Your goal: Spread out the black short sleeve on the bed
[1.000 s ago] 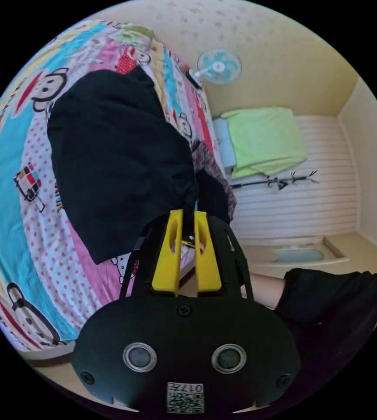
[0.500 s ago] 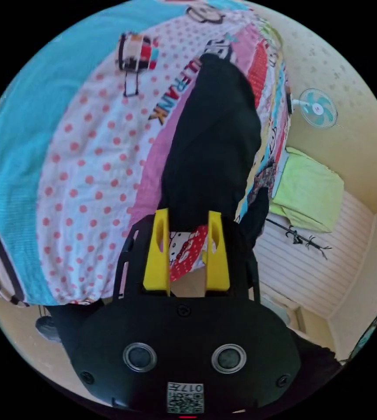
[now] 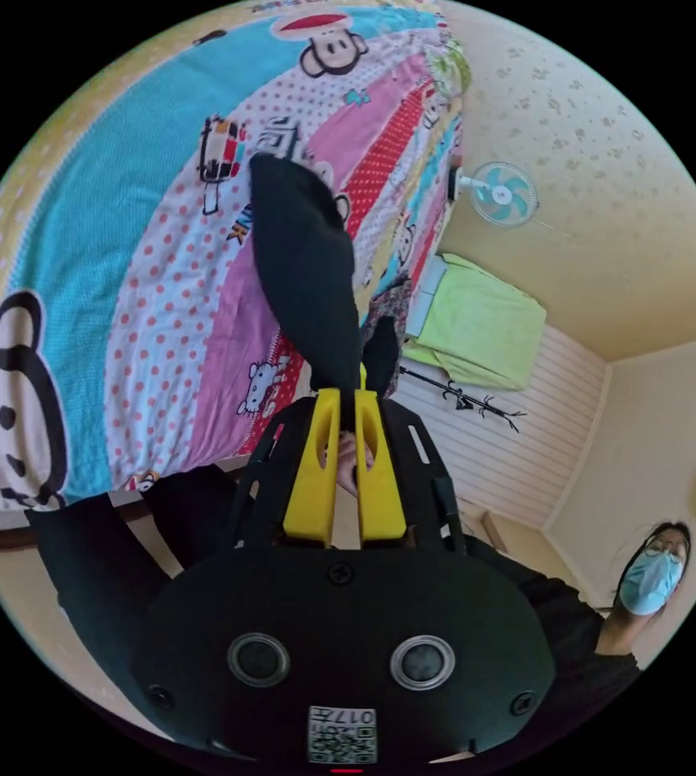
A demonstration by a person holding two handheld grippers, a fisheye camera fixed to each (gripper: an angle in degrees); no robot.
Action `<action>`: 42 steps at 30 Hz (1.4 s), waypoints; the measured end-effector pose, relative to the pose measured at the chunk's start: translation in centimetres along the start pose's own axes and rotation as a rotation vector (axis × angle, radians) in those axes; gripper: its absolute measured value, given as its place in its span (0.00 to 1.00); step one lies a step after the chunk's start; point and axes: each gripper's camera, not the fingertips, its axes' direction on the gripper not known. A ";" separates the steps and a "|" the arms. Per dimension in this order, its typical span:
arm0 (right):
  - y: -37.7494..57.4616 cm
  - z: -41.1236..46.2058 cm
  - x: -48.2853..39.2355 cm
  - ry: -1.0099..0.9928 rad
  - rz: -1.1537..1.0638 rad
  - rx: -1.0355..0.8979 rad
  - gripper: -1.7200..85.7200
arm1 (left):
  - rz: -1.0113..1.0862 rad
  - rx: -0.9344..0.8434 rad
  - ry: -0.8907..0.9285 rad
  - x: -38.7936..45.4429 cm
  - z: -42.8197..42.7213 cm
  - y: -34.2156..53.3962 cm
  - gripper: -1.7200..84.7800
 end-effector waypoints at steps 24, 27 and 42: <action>17.1 46.8 -8.7 0.337 -0.364 -0.650 0.03 | 0.190 0.519 -0.217 13.5 -47.1 5.0 0.08; 14.5 46.8 -3.4 0.465 -0.217 -0.686 0.03 | 0.031 0.463 -0.388 9.1 -46.1 3.0 0.09; 9.2 3.4 4.4 1.139 0.486 -0.113 0.02 | -1.111 -0.435 -0.349 -24.6 -27.6 14.2 0.01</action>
